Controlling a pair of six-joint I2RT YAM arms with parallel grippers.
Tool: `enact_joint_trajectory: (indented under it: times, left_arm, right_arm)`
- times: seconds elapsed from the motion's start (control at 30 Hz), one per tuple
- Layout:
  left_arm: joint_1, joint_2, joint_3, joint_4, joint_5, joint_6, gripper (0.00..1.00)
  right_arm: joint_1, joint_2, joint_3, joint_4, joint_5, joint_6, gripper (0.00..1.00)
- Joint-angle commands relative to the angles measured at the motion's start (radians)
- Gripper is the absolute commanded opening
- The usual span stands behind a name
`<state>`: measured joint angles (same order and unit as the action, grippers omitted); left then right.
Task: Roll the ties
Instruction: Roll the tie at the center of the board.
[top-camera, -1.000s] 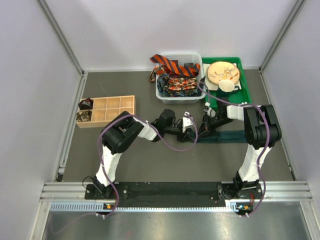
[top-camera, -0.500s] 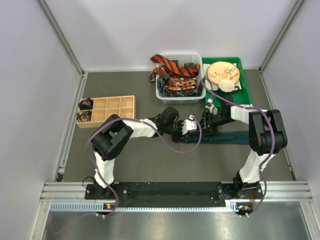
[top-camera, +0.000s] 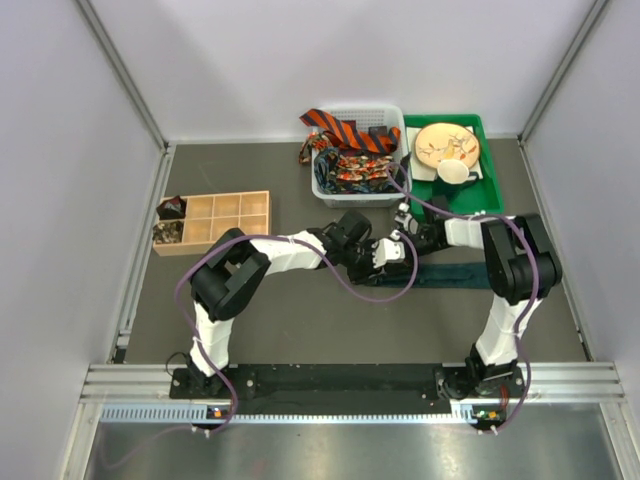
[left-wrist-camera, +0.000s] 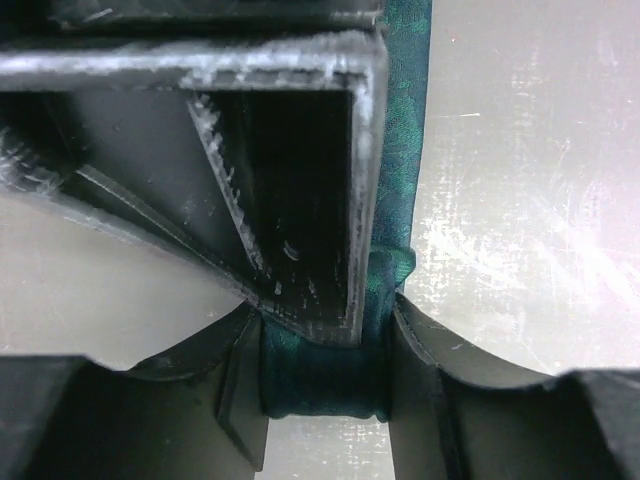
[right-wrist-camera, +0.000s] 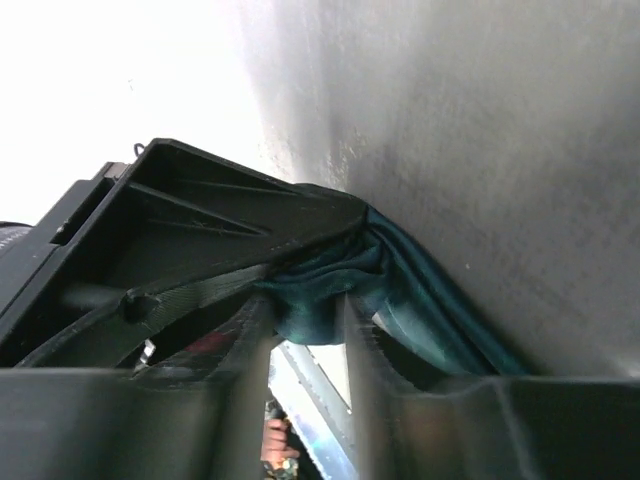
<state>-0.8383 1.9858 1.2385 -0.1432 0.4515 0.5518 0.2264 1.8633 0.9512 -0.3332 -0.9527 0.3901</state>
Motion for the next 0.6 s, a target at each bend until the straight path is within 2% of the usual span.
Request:
enact_joint_trajectory:
  times: [0.0, 0.03, 0.13, 0.23, 0.27, 0.4, 0.43, 0.5, 0.57]
  left_arm:
    - [-0.013, 0.073, -0.039, -0.122, -0.099, 0.034, 0.48]
    - [-0.013, 0.074, -0.040, -0.122, -0.097, 0.033, 0.51]
    - [-0.012, 0.068, -0.042, -0.110, -0.103, 0.005, 0.61]
    - [0.011, 0.018, -0.080, -0.040, -0.067, -0.038, 0.87]
    - [0.019, -0.025, -0.091, -0.021, -0.024, -0.046, 0.99]
    - [0.065, -0.197, -0.187, 0.106, 0.085, -0.079, 0.99]
    - [0.071, -0.237, -0.206, 0.190, 0.095, -0.114, 0.99]
    - [0.087, -0.336, -0.244, 0.237, 0.118, -0.134, 0.99]
    - [0.091, -0.416, -0.283, 0.377, 0.090, -0.231, 0.99]
  right_arm:
    - [0.011, 0.049, 0.029, 0.008, 0.043, -0.057, 0.11]
    - [0.011, 0.059, 0.035, -0.019, 0.048, -0.069, 0.00]
    - [0.007, 0.062, 0.034, -0.058, 0.094, -0.120, 0.00]
    - [-0.005, 0.056, 0.021, -0.058, 0.140, -0.140, 0.00]
    - [-0.006, 0.056, 0.021, -0.064, 0.149, -0.151, 0.00]
    - [-0.010, 0.053, 0.026, -0.073, 0.164, -0.171, 0.00]
    - [-0.012, 0.051, 0.029, -0.076, 0.166, -0.177, 0.00]
    - [-0.013, 0.050, 0.032, -0.087, 0.175, -0.191, 0.00]
    - [-0.019, 0.050, 0.035, -0.098, 0.181, -0.206, 0.00]
